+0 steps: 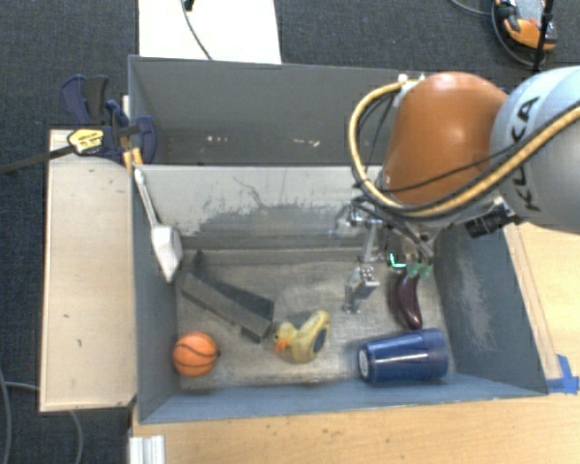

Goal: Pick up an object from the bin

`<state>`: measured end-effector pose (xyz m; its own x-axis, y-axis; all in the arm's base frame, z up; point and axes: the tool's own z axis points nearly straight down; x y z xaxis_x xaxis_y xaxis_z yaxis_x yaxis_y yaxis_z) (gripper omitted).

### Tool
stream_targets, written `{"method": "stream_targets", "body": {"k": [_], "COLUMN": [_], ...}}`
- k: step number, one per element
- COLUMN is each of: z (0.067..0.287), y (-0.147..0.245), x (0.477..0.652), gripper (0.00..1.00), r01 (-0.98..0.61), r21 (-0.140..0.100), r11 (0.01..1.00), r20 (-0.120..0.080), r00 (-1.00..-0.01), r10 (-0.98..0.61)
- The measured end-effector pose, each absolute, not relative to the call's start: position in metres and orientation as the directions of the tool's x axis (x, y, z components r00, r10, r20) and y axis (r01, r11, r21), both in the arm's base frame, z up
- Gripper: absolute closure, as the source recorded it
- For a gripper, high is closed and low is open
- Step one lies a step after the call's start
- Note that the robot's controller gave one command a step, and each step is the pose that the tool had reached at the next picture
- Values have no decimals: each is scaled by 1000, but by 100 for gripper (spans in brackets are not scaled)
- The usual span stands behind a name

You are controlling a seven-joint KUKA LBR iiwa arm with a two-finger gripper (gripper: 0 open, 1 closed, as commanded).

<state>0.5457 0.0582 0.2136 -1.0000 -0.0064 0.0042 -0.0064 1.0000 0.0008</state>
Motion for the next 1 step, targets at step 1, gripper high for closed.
{"method": "stream_targets", "body": {"k": [1], "z": [217], "y": [58], "x": [547], "gripper": [0], "r01": [-5], "r21": [1], "r11": [1000], "r20": [-3], "r00": [-1000], "r10": [-5]}}
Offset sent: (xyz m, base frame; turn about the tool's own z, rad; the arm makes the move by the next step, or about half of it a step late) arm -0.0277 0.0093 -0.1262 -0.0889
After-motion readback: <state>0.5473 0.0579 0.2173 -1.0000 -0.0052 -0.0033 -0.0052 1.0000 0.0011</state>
